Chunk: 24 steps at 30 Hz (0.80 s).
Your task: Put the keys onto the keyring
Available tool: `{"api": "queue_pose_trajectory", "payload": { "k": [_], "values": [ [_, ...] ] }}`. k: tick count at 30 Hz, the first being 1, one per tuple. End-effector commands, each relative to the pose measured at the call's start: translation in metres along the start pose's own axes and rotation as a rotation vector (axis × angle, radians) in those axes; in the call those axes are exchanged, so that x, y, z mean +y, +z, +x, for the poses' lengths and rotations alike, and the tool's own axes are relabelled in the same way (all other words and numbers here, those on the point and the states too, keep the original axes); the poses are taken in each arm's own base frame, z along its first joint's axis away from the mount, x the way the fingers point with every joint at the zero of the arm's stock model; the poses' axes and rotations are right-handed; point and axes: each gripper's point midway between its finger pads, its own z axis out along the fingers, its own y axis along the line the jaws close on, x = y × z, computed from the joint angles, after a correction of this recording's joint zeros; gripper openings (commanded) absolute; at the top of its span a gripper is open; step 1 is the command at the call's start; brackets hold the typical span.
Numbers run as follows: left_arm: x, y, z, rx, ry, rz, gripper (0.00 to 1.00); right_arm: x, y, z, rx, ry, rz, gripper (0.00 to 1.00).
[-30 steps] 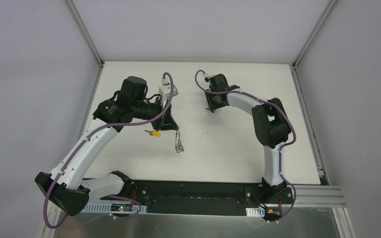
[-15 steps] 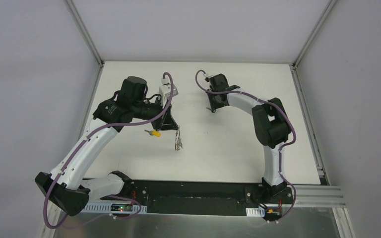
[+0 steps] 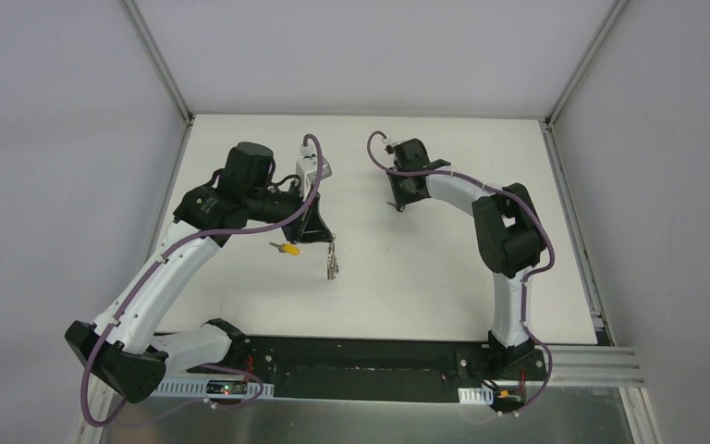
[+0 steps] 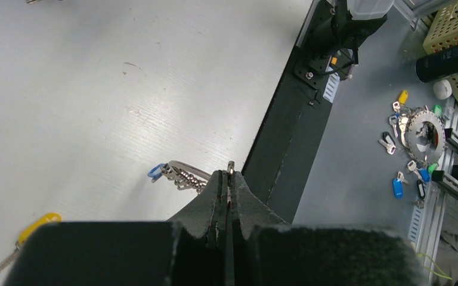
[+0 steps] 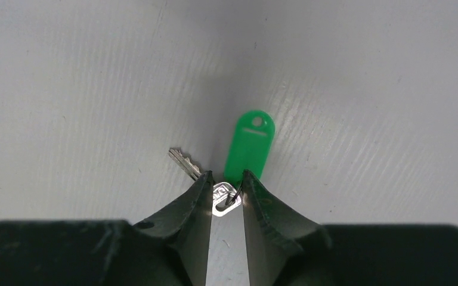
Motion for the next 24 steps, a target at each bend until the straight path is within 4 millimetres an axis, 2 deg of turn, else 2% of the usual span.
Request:
{"api": "queue_pose_trajectory", "payload": {
  "k": [1,14,24],
  "values": [
    [-0.0062,-0.001,-0.0065,-0.032,0.026,0.034,0.0,-0.0044,-0.0214,-0.0095,-0.032,0.005,0.004,0.28],
    [-0.0066,-0.0009,-0.0069,-0.035,0.027,0.036,0.0,-0.0047,-0.0301,-0.0112,-0.051,0.018,-0.007,0.27],
    [-0.0072,-0.0009,-0.0068,-0.036,0.028,0.04,0.0,-0.0072,-0.0294,-0.0066,-0.041,0.022,-0.008,0.25]
  ]
}}
